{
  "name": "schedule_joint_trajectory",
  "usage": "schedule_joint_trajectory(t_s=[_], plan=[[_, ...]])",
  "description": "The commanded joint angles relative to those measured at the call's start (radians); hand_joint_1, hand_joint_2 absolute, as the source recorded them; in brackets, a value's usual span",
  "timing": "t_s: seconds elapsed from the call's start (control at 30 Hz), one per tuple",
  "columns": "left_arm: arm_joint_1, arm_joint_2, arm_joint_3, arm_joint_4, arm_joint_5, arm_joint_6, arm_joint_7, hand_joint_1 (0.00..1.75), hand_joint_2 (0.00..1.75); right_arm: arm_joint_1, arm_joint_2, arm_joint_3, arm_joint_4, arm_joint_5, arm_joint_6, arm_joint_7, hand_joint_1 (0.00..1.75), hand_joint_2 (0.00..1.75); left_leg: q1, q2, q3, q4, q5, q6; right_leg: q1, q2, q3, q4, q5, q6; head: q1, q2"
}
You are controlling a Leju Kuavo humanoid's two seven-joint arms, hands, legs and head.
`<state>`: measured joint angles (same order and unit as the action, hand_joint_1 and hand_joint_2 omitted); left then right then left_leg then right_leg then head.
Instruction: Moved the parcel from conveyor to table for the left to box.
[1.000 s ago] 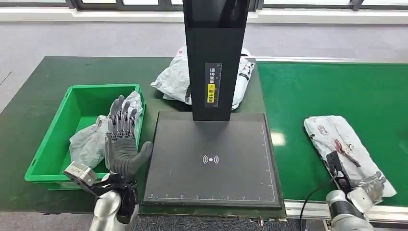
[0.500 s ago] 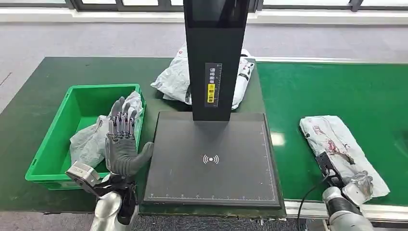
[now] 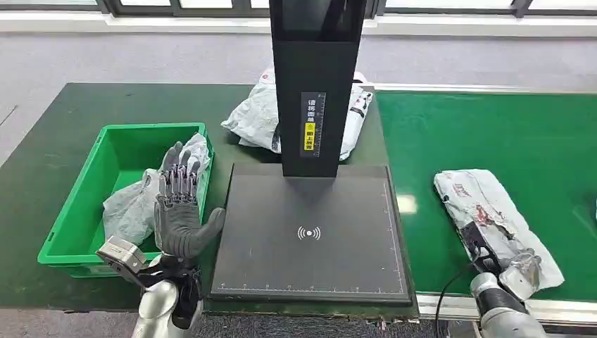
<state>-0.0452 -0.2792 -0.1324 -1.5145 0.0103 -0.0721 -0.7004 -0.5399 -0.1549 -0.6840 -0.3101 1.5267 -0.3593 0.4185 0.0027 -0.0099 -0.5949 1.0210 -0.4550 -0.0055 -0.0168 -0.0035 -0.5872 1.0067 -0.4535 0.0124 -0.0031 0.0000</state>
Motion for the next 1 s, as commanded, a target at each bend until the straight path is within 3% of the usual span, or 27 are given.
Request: schedule_joint_trajectory(t_s=[0.03,0.3,0.33,0.4,0.57,0.73,0.8,0.93,1.0], plan=[[0.114,-0.070,0.009,0.022,-0.003,0.024,0.002,0.00,1.75,-0.015,0.011,0.055,0.039,0.044,0.005,-0.023,1.75,1.75,0.000,0.005,0.005,-0.004,-0.001,0.000,0.000,0.004,0.003,-0.004,0.001,-0.001,0.000,0.000],[0.124,-0.070,0.006,0.025,-0.006,0.066,0.002,0.00,1.75,-0.018,0.023,0.088,0.015,0.044,-0.090,-0.034,1.75,1.75,0.000,0.004,0.003,-0.002,-0.001,0.000,0.000,0.004,0.001,-0.002,0.000,-0.001,0.000,0.000],[0.132,-0.070,0.007,0.019,-0.035,0.103,0.002,0.00,1.75,0.001,0.079,0.098,-0.052,0.044,-0.278,-0.155,1.75,1.75,0.000,0.005,0.004,-0.004,-0.001,0.000,0.000,0.004,0.003,-0.004,0.001,-0.001,0.000,0.000],[0.133,-0.070,0.008,0.012,-0.035,0.104,0.002,0.00,1.75,0.022,0.135,0.115,-0.126,0.043,-0.335,-0.201,1.75,1.75,0.000,0.007,0.004,-0.003,-0.001,0.000,0.000,0.006,0.002,-0.003,0.001,-0.001,0.000,0.000],[0.146,-0.070,-0.005,-0.008,-0.050,0.124,0.002,0.00,1.75,0.098,0.222,0.165,-0.337,0.041,-0.339,-0.256,1.75,1.75,0.002,0.009,0.005,-0.005,-0.001,-0.001,0.002,0.008,0.002,-0.005,0.001,-0.002,0.000,0.000],[0.153,-0.070,0.015,0.000,-0.053,0.129,0.002,0.00,1.75,0.290,0.384,0.255,-0.836,-0.071,-0.339,-0.488,1.75,1.75,0.001,0.003,0.002,-0.003,-0.001,-0.001,0.001,0.003,0.000,-0.002,0.000,-0.001,0.000,0.000],[0.154,-0.070,0.016,0.003,-0.059,0.129,0.002,0.00,1.75,0.315,0.413,0.276,-0.875,-0.066,-0.339,-0.489,1.75,1.75,0.001,0.003,0.001,-0.002,-0.001,-0.001,0.002,0.003,0.000,-0.001,-0.001,-0.002,0.000,0.000],[0.140,-0.070,0.023,0.027,-0.082,0.141,0.002,0.00,1.75,0.415,0.468,0.408,-1.048,-0.241,-0.339,-0.640,1.75,1.75,0.001,0.001,0.000,-0.002,-0.001,-0.001,0.002,0.002,-0.001,0.000,-0.001,-0.002,0.000,0.000],[0.136,-0.069,0.025,0.037,-0.083,0.138,0.002,0.00,1.75,0.469,0.498,0.432,-1.129,-0.247,-0.339,-0.659,1.75,1.75,0.001,0.001,0.001,-0.002,-0.001,-0.002,0.002,0.001,-0.001,0.000,-0.002,-0.002,0.000,0.000]])
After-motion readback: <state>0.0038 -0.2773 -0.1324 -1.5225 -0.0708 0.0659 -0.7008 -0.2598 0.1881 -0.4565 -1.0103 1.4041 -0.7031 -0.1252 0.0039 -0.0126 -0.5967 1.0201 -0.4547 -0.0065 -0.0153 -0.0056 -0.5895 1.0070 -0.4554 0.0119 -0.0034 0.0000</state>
